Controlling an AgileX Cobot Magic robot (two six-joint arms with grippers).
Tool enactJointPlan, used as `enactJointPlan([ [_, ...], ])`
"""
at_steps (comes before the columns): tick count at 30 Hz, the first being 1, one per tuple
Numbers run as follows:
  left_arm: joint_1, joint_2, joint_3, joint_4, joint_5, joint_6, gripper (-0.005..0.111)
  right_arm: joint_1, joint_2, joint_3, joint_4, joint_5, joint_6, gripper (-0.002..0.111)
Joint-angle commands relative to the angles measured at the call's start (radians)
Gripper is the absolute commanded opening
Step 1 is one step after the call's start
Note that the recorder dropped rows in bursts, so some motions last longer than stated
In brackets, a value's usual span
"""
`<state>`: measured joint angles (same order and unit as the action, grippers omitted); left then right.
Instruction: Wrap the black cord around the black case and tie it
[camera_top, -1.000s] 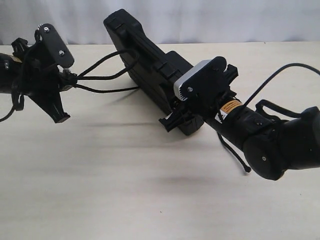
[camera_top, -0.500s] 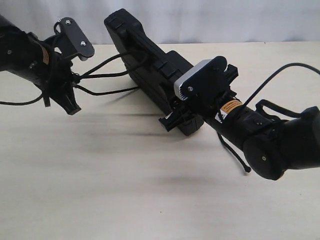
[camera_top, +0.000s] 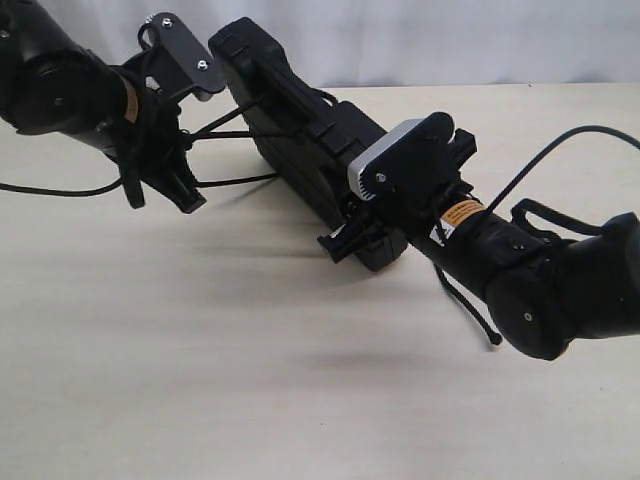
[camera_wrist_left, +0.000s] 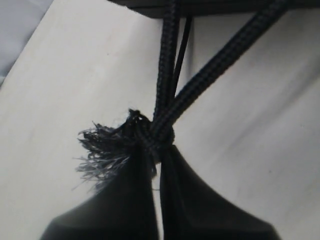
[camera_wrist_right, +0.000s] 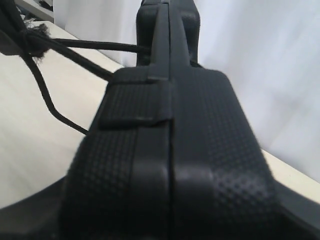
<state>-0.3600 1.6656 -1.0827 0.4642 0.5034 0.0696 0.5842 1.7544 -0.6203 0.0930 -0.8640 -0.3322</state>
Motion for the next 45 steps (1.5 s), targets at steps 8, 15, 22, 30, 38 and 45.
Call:
enactJointPlan([
  [8, -0.014, 0.033, -0.061, -0.101, -0.157, -0.070, 0.000, 0.000, -0.008, -0.008, -0.086, -0.027, 0.005, 0.004],
  [15, -0.014, 0.033, -0.059, -0.137, -0.188, -0.070, 0.000, 0.040, -0.008, -0.008, -0.030, -0.021, -0.139, 0.004],
  [22, -0.014, 0.033, -0.058, -0.137, -0.157, -0.070, 0.000, 0.180, -0.007, -0.008, 0.219, -0.074, -0.445, 0.004],
  [30, -0.014, 0.092, -0.058, -0.144, -0.194, -0.039, 0.000, 0.197, -0.007, -0.015, 0.176, 0.004, -0.493, 0.005],
  [38, -0.012, 0.123, -0.058, -0.133, -0.248, -0.036, 0.000, 0.195, -0.007, -0.076, 0.292, 0.142, -0.576, 0.038],
  [45, 0.012, 0.123, -0.058, -0.111, -0.248, -0.036, 0.000, 0.197, -0.007, -0.076, 0.291, 0.134, -0.576, 0.079],
])
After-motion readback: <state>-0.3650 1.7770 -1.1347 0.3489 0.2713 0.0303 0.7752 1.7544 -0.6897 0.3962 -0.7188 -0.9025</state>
